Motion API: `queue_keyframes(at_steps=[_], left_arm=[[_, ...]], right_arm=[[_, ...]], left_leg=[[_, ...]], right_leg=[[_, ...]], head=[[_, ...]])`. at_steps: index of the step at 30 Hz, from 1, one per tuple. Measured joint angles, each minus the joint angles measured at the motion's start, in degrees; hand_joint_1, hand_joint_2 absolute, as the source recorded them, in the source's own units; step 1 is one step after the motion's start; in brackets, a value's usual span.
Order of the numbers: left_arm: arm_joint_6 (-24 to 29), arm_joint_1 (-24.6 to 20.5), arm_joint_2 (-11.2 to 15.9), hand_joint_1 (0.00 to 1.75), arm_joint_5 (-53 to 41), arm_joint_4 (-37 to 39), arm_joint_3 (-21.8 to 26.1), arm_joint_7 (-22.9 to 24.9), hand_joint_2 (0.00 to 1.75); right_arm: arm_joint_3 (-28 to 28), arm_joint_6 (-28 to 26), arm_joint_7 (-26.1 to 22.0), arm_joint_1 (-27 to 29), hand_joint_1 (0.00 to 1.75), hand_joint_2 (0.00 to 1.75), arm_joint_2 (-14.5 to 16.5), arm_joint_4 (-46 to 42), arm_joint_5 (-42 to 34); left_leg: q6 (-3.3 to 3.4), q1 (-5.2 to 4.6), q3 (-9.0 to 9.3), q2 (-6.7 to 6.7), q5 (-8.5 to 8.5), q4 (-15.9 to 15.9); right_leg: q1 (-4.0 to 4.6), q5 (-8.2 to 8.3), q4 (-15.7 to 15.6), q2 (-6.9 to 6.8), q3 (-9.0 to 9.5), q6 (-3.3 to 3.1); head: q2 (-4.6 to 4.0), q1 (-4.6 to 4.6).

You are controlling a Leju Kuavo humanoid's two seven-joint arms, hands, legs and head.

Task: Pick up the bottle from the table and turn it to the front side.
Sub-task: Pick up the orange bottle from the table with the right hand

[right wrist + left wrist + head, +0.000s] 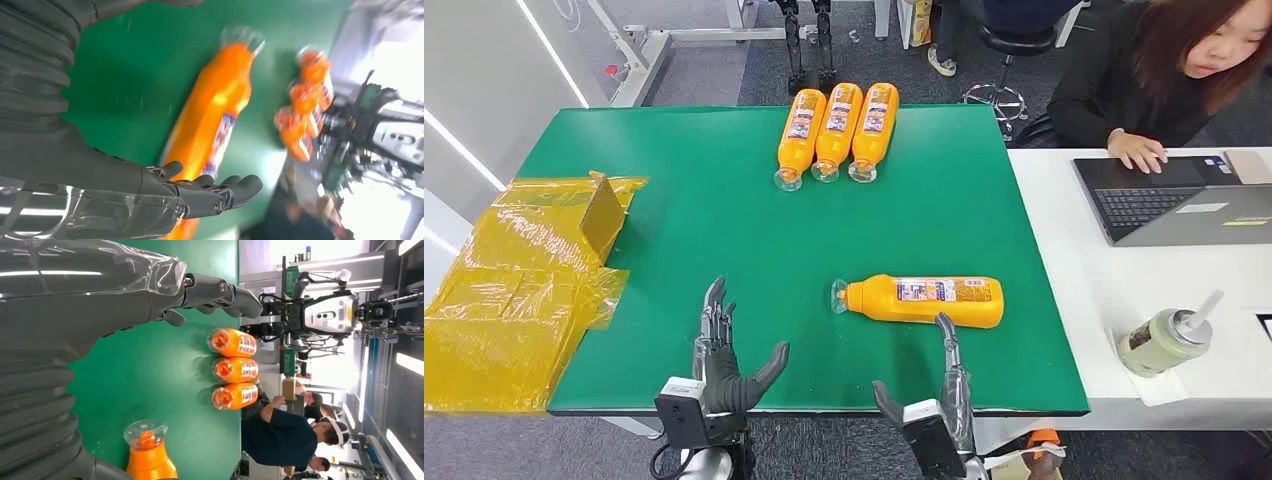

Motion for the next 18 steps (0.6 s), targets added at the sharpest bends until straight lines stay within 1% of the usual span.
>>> queue_keyframes(at_steps=[2, 3, 5, 9, 12, 18], left_arm=[[0.08, 0.15, 0.03, 0.0, 0.17, -0.01, 0.0, 0.0, 1.75], [0.19, 0.29, 0.06, 0.0, 0.34, -0.02, -0.01, 0.0, 1.75], [0.53, 0.55, 0.19, 0.0, 0.75, -0.11, -0.02, 0.0, 1.75], [1.13, 0.9, 0.57, 0.0, 1.25, -0.61, -0.01, 0.0, 1.75], [1.43, 1.11, 0.85, 0.0, 1.54, -0.97, -0.01, 0.0, 1.75], [1.52, 1.39, 1.2, 0.0, 1.62, -1.32, 0.0, 0.0, 1.75]], right_arm=[[0.0, 3.27, -1.88, 0.08, 0.0, 0.0, 0.04, -1.05, -5.19], [0.01, 6.02, -3.48, 0.13, 0.0, 0.0, 0.07, -2.09, -9.8], [0.02, 9.57, -5.66, 0.12, 0.0, 0.0, 0.17, -4.46, -17.02], [0.12, 12.34, -6.7, -1.16, 0.0, 0.0, 0.86, -9.38, -26.99], [0.61, 12.1, -6.18, -3.14, 0.0, 0.0, 1.42, -12.11, -30.21], [1.09, 11.24, -6.44, -4.9, 0.0, 0.0, 1.9, -14.74, -30.57]], left_leg=[[0.0, 0.0, 0.0, 0.0, 0.0, 0.0], [0.0, 0.0, 0.0, 0.0, 0.0, 0.0], [0.0, 0.0, 0.0, 0.0, 0.0, 0.0], [0.0, 0.0, 0.0, 0.01, 0.0, 0.0], [-0.01, 0.0, 0.03, 0.02, 0.01, 0.0], [0.0, 0.0, 0.03, 0.0, 0.01, 0.0]], right_leg=[[0.0, 0.0, 0.0, 0.0, 0.0, 0.0], [0.0, 0.0, 0.0, 0.0, 0.0, 0.0], [0.0, 0.0, 0.0, 0.0, 0.0, 0.0], [0.0, 0.01, 0.01, 0.01, 0.0, 0.0], [0.0, 0.01, 0.01, 0.01, 0.01, 0.0], [0.0, 0.0, 0.02, 0.0, 0.03, 0.0]], head=[[0.0, 0.0], [0.0, 0.0], [0.0, 0.0], [0.0, 0.0], [0.0, 0.0], [0.0, 0.0]])
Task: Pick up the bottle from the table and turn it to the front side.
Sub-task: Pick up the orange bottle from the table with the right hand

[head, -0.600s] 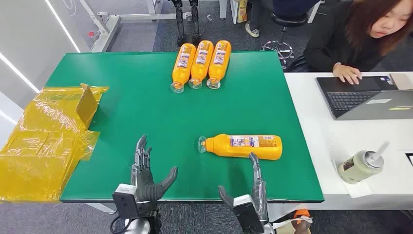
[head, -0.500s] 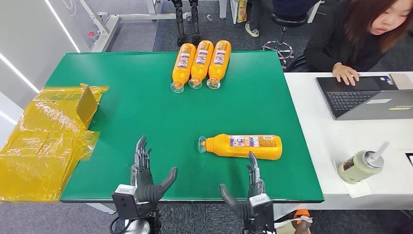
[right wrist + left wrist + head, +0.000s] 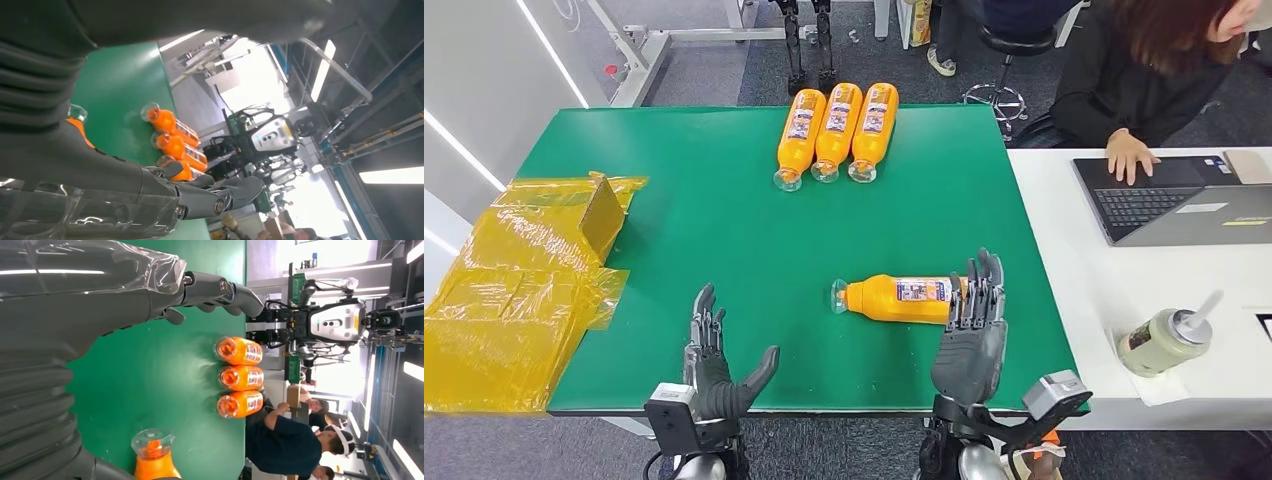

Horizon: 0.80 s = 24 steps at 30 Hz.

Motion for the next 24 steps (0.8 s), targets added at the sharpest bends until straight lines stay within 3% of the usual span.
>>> queue_keyframes(at_steps=[5, 20, 24], left_arm=[[0.31, 0.18, 0.5, 0.0, -0.01, -0.19, 0.0, 0.0, 1.75], [0.44, 0.44, 0.67, 0.0, 0.22, -0.58, -0.01, 0.0, 1.75], [0.26, -0.24, 0.67, 0.0, 0.2, -0.24, -0.03, 0.0, 1.75]], right_arm=[[1.83, 1.56, 2.2, -1.52, 0.0, 0.0, -0.17, -0.01, -2.16], [11.05, 12.89, 18.02, -13.26, 0.0, 0.0, -0.16, 3.74, -27.09], [12.46, 13.76, 21.35, -15.95, 0.0, 0.0, 0.63, 5.63, -31.94]], left_leg=[[0.0, 0.0, 0.0, 0.01, -0.01, 0.0], [0.0, 0.0, 0.01, 0.0, 0.01, 0.0], [0.0, 0.0, 0.01, 0.0, 0.01, 0.0]], right_leg=[[0.0, 0.0, 0.0, 0.01, -0.01, 0.0], [0.0, 0.01, 0.01, 0.01, 0.0, -0.01], [0.0, 0.01, 0.01, 0.01, 0.0, -0.01]], head=[[0.0, 0.0], [0.0, 0.0], [0.0, 0.0]])
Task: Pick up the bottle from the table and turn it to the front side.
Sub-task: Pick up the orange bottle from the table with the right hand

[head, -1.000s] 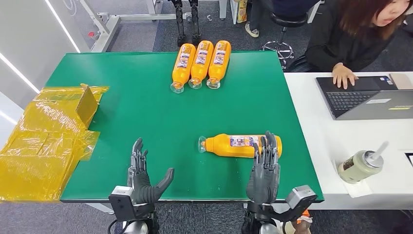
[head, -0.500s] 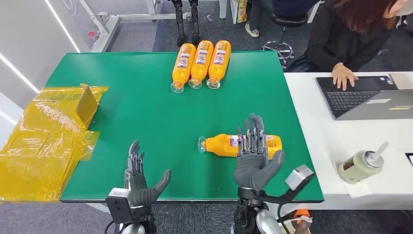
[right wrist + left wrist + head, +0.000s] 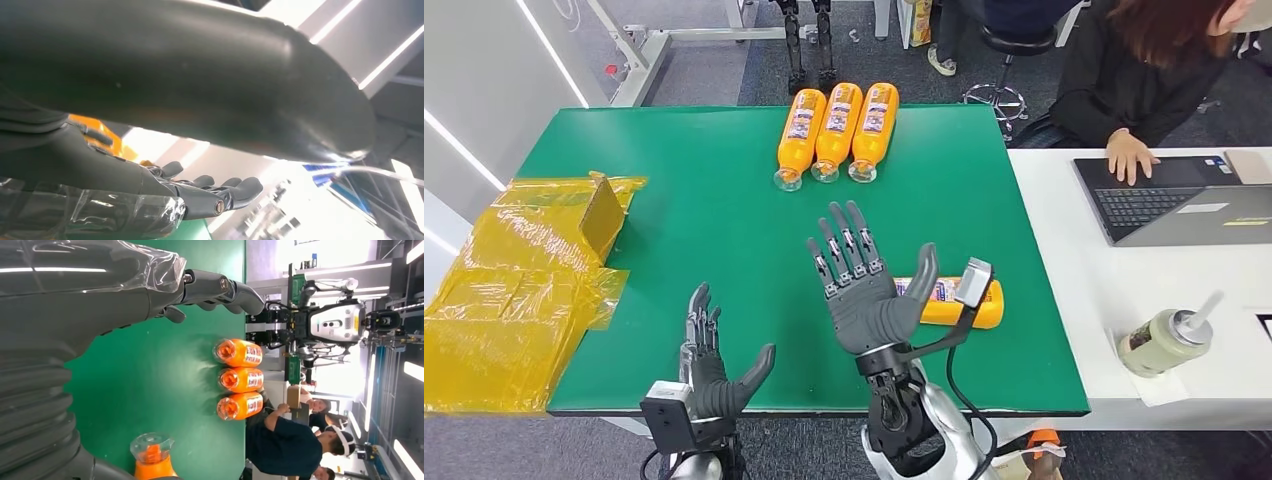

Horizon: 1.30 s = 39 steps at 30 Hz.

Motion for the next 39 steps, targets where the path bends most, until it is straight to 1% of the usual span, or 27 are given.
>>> queue_keyframes(at_steps=[8, 11, 13, 15, 17, 20, 24, 26, 28, 30, 33, 35, 37, 39], left_arm=[[-0.66, -0.54, 0.0, 0.0, -0.15, 0.66, -0.68, 0.0, 1.75], [-0.68, -0.57, -0.01, 0.0, -0.28, 1.09, -1.38, 0.0, 1.75], [0.15, 0.0, -0.01, 0.0, -0.53, 1.2, -2.04, 0.0, 1.75], [0.75, 0.36, -0.03, 0.0, -0.62, 1.21, -2.68, 0.0, 1.75], [0.82, 0.25, -0.1, 0.0, -0.53, 1.23, -3.04, 0.0, 1.75], [1.08, -0.09, -0.36, 0.0, -0.53, 1.47, -3.14, 0.0, 1.75], [1.63, -1.08, -0.63, 0.0, -0.99, 1.97, -3.2, 0.0, 1.75], [1.71, -1.95, -0.81, 0.0, -1.35, 2.2, -3.2, 0.0, 1.75], [1.36, -2.86, -0.99, 0.0, -1.98, 2.4, -3.11, 0.0, 1.75], [0.39, -3.53, -1.01, 0.0, -2.6, 2.47, -2.74, 0.0, 1.75], [-1.6, -4.02, -0.85, 0.0, -3.55, 2.47, -1.56, 0.0, 1.75], [-2.39, -4.09, -0.74, 0.0, -4.06, 2.47, -0.69, 0.0, 1.75], [-2.85, -4.18, -0.68, 0.0, -4.47, 2.46, -0.09, 0.0, 1.75], [-3.56, -4.34, -0.6, 0.0, -4.96, 2.47, 0.2, 0.0, 1.75]], right_arm=[[1.9, 0.22, 3.34, -2.55, 0.0, 0.0, 1.31, 1.47, -4.18], [2.82, 1.25, 1.8, -2.78, 0.0, 0.0, 1.5, 1.65, -3.61], [3.2, -0.47, 0.06, -2.96, 0.0, 0.0, 1.5, 1.5, -1.85], [3.27, -2.39, -0.41, -3.45, 0.0, 0.0, 1.5, 1.98, -1.03], [3.29, -2.82, -0.54, -4.01, 0.0, 0.0, 1.49, 3.13, -0.51], [3.48, -5.08, -2.43, -4.66, 0.0, 0.0, 1.33, 5.77, 3.96], [3.64, -11.54, -6.47, -5.16, 0.0, 0.0, 0.0, 11.18, 15.31], [3.64, -15.12, -7.22, -5.32, 0.0, 0.87, -1.71, 15.01, 23.47], [3.55, -17.13, -7.08, -5.39, 0.0, 1.75, -4.2, 19.2, 33.24], [3.23, -17.23, -5.83, -5.49, 0.0, 1.75, -7.08, 23.17, 41.77], [2.11, -17.57, -1.83, -5.69, 0.0, 1.75, -11.35, 26.98, 51.62], [1.06, -17.39, -0.03, -5.96, 0.0, 1.75, -13.52, 27.72, 55.12], [0.22, -17.29, 1.41, -6.34, 0.0, 1.75, -15.01, 27.92, 57.12], [-0.77, -18.17, 3.94, -6.06, 0.0, 1.75, -16.53, 27.22, 60.99]], left_leg=[[0.0, 0.0, 0.0, 0.0, 0.0, 0.0], [0.0, 0.0, 0.0, 0.0, 0.0, 0.0], [0.0, 0.0, 0.0, 0.0, -0.01, 0.0], [-0.01, 0.0, -0.01, 0.0, -0.01, 0.0], [0.0, 0.0, -0.01, 0.0, -0.01, 0.0], [0.0, 0.0, 0.0, 0.0, -0.01, 0.01], [0.0, 0.0, 0.02, -0.01, 0.0, 0.02], [0.0, -0.01, 0.02, -0.04, 0.0, 0.03], [0.01, -0.02, 0.02, -0.1, 0.0, 0.04], [0.02, -0.03, 0.01, -0.14, 0.0, 0.06], [0.03, -0.04, -0.03, -0.2, 0.0, 0.1], [0.03, -0.04, -0.01, -0.19, 0.0, 0.1], [0.03, -0.03, 0.04, -0.15, -0.01, 0.1], [0.03, -0.03, 0.08, -0.16, -0.01, 0.1]], right_leg=[[0.0, 0.0, 0.0, 0.0, 0.0, 0.0], [0.0, 0.0, 0.0, 0.0, 0.0, 0.0], [0.0, -0.01, -0.01, 0.01, -0.01, 0.0], [0.0, -0.01, -0.01, 0.02, -0.01, 0.0], [0.0, -0.01, -0.01, 0.01, -0.01, 0.0], [0.0, 0.0, -0.01, 0.01, -0.01, 0.0], [0.0, 0.0, -0.02, 0.0, 0.0, 0.0], [0.0, 0.0, -0.02, -0.04, 0.02, 0.01], [-0.01, 0.0, -0.03, -0.1, 0.05, 0.01], [-0.02, 0.01, -0.05, -0.12, 0.07, 0.02], [-0.02, 0.01, -0.06, -0.17, 0.07, 0.03], [-0.02, 0.02, -0.06, -0.15, 0.06, 0.03], [-0.02, 0.01, -0.07, -0.11, 0.07, 0.03], [-0.02, 0.01, -0.09, -0.14, 0.08, 0.03]], head=[[0.0, 0.0], [0.0, 0.0], [0.0, -0.01], [0.0, -0.01], [0.0, 0.0], [0.0, -0.01], [0.0, 0.0], [0.0, -0.01], [0.0, 0.0], [0.0, 0.01], [0.0, 0.01], [0.0, 0.01], [0.0, -0.01], [0.0, -0.01]])
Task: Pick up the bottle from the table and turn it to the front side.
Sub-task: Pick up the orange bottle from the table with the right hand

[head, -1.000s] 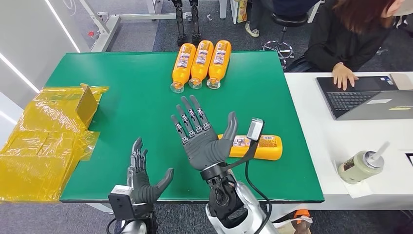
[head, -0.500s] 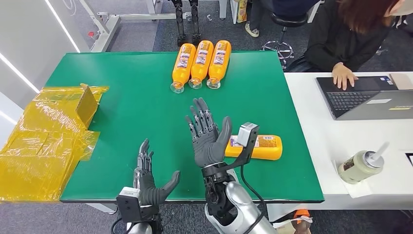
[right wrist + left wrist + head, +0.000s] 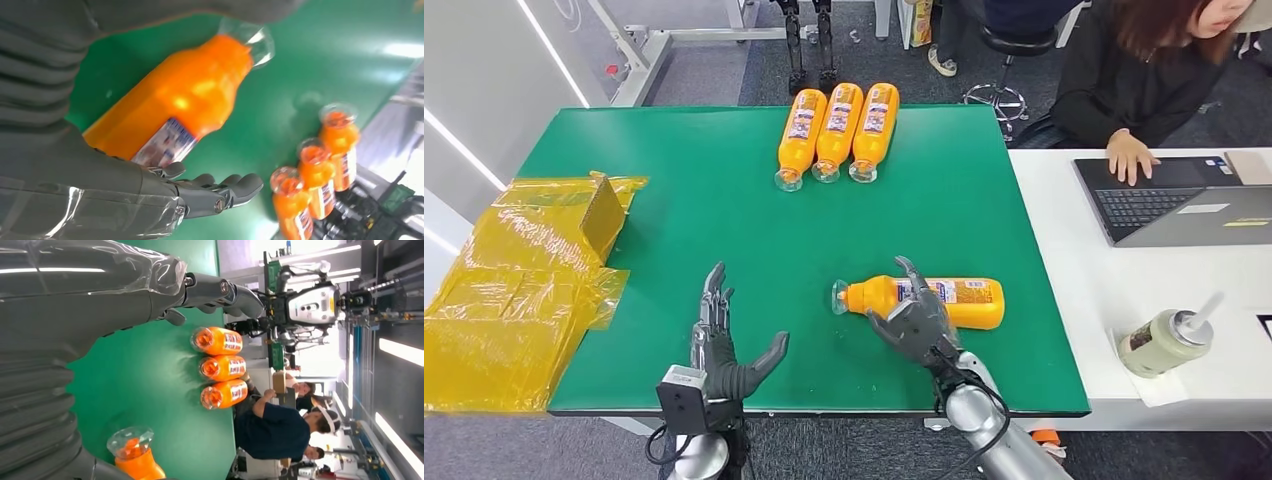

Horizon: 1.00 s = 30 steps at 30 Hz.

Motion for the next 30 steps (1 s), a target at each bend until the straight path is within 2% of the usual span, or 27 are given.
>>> queue_keyframes(at_steps=[4, 10, 22, 25, 30], left_arm=[[-0.41, -0.12, 0.21, 0.0, -0.49, -0.01, 0.11, 0.0, 1.75], [0.39, -0.1, 0.52, 0.0, -0.47, -0.02, 0.11, 0.0, 1.75], [0.75, 0.56, 0.63, 0.0, 0.08, -0.03, 0.11, 0.0, 1.75], [0.45, 1.15, 0.72, 0.0, 0.33, -0.15, 0.11, 0.0, 1.75], [0.07, 1.76, 1.12, 0.0, 1.0, -0.34, 0.03, 0.0, 1.75]], right_arm=[[-2.62, 2.05, 3.9, 1.92, 0.0, 1.75, -4.63, -3.75, 9.88], [-5.31, 10.35, 1.68, -2.49, 0.0, 1.75, -10.13, -2.16, 13.27], [-4.22, 16.06, -0.2, -11.71, 0.0, 1.75, -13.63, 2.68, 17.2], [-2.15, 20.04, -0.72, -16.39, 0.0, 1.75, -15.58, 4.16, 19.15], [2.96, 31.81, 0.29, -24.53, 0.0, 1.75, -18.52, 5.6, 18.29]], left_leg=[[0.0, 0.0, -0.03, -0.09, 0.0, -0.02], [0.11, -0.03, -0.06, -0.05, 0.07, 0.05], [0.14, -0.02, -0.12, 0.02, 0.1, 0.06], [0.15, -0.03, -0.13, 0.01, 0.11, 0.08], [0.15, -0.04, -0.14, 0.02, 0.11, 0.1]], right_leg=[[0.01, 0.0, 0.01, -0.08, 0.06, 0.0], [-0.03, 0.12, 0.01, -0.01, 0.07, 0.15], [-0.03, 0.15, 0.07, 0.04, -0.01, 0.14], [-0.04, 0.16, 0.07, 0.0, -0.01, 0.14], [-0.06, 0.17, 0.07, 0.01, -0.01, 0.14]], head=[[0.0, -0.01], [0.0, 0.01], [0.0, -0.01], [0.0, 0.0], [0.0, -0.01]])
